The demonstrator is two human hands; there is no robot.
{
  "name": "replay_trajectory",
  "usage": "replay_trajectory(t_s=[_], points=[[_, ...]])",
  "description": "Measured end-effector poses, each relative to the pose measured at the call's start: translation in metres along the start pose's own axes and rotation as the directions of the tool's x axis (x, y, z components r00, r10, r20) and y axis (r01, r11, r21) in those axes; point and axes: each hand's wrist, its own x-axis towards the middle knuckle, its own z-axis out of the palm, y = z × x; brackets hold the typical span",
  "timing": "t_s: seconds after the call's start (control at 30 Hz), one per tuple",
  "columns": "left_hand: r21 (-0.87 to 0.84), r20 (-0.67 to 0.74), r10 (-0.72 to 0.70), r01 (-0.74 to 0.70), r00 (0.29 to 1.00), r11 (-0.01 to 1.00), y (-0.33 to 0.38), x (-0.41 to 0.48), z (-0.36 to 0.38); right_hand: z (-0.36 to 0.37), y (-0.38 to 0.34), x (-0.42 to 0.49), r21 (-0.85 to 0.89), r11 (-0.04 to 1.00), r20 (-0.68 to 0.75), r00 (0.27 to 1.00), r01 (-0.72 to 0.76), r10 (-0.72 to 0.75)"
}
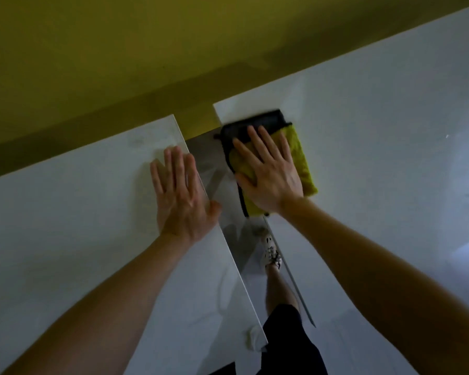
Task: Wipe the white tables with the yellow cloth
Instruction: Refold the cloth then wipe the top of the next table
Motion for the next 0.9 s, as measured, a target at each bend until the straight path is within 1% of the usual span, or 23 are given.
replay_trajectory(t_s=[0.1, 0.17, 0.27, 0.33, 0.4, 0.47, 0.53, 0.57, 0.67, 0.77, 0.83, 0.9], points=[[0.030, -0.003, -0.014, 0.014, 1.000, 0.999, -0.001, -0.001, 0.004, -0.008, -0.008, 0.046, 0.001, 0.999, -0.050, 0.998, -0.037, 0.037], [0.014, -0.016, -0.002, 0.003, 1.000, 1.000, -0.002, -0.002, 0.003, -0.003, -0.005, 0.028, 0.016, 0.999, -0.064, 0.998, -0.028, 0.029], [0.005, -0.009, 0.016, -0.016, 1.000, 1.000, -0.002, -0.004, 0.001, 0.016, 0.003, -0.073, 0.050, 0.998, -0.032, 0.999, -0.033, 0.034], [-0.001, -0.017, 0.000, 0.000, 1.000, 1.000, 0.000, -0.006, 0.001, 0.026, 0.015, -0.150, 0.041, 0.999, 0.039, 0.999, -0.026, 0.025], [-0.020, -0.013, 0.003, -0.004, 1.000, 1.000, 0.002, -0.013, 0.001, 0.025, 0.032, -0.206, -0.021, 1.000, 0.122, 0.992, 0.016, -0.013], [-0.016, -0.001, 0.028, -0.028, 1.000, 0.999, 0.002, -0.024, 0.003, 0.024, 0.045, -0.227, -0.085, 0.994, 0.177, 0.983, 0.061, -0.045], [-0.006, 0.004, 0.043, -0.043, 0.999, 0.999, 0.002, -0.031, 0.004, 0.023, 0.047, -0.211, -0.083, 0.995, 0.153, 0.987, 0.063, -0.050], [0.003, 0.005, 0.048, -0.048, 0.999, 0.999, 0.002, -0.032, 0.004, 0.021, 0.044, -0.190, -0.061, 0.998, 0.120, 0.992, 0.034, -0.026], [0.016, 0.004, 0.046, -0.046, 0.999, 0.999, 0.005, -0.030, 0.004, 0.007, 0.025, -0.086, 0.017, 0.993, 0.023, 0.993, -0.112, 0.112], [-0.011, 0.000, 0.047, -0.047, 0.999, 0.999, 0.003, -0.032, 0.005, -0.010, 0.003, 0.000, 0.071, 0.973, -0.006, 0.975, -0.222, 0.223], [0.003, 0.005, 0.054, -0.054, 0.999, 0.999, 0.002, -0.034, 0.006, -0.004, 0.001, 0.011, 0.078, 0.968, -0.033, 0.970, -0.237, 0.240], [0.021, 0.027, 0.055, -0.055, 0.998, 0.998, 0.001, -0.036, 0.005, 0.004, 0.006, -0.018, 0.117, 0.975, -0.060, 0.979, -0.189, 0.197]])
